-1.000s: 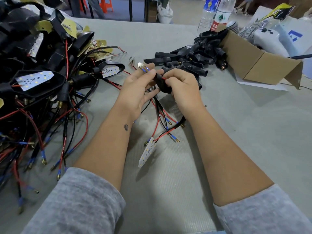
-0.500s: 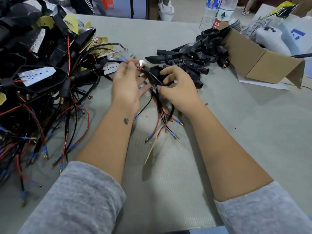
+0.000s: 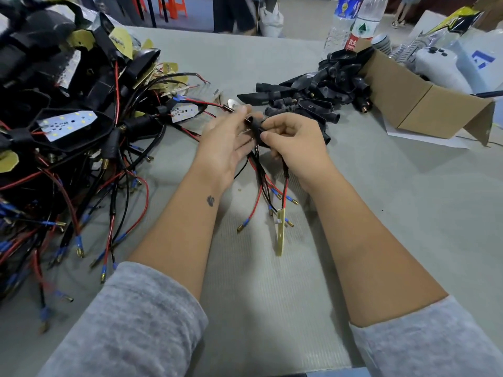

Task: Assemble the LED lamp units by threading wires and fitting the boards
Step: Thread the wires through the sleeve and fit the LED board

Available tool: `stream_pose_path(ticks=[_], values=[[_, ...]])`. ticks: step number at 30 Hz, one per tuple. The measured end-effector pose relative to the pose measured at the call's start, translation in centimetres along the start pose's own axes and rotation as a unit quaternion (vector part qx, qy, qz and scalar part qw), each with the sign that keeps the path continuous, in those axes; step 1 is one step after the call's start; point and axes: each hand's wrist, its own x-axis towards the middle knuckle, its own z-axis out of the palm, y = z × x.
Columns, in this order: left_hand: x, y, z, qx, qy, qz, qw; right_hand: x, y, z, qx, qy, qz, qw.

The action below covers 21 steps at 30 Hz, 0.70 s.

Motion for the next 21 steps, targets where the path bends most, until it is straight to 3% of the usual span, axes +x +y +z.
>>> stream_pose_path(ticks=[7, 15, 18, 21], values=[[-0.04, -0.21, 0.00, 0.020, 0.017, 0.033, 0.999, -0.14, -0.04, -0.15, 0.069, -0.032, 0.018, 0.997], [0.10, 0.65, -0.65, -0.086, 0.115, 0.073, 0.987, -0.19, -0.23, -0.21, 0.147, -0.132, 0.083, 0.977], [0.05, 0.70, -0.61, -0.100, 0.110, 0.064, 0.987, -0.20, -0.17, -0.30, 0.158, -0.131, 0.084, 0.975], [0.03, 0.42, -0.09, -0.046, 0.075, 0.044, 0.995, -0.13, -0.10, -0.30, 0.157, -0.109, 0.080, 0.978]])
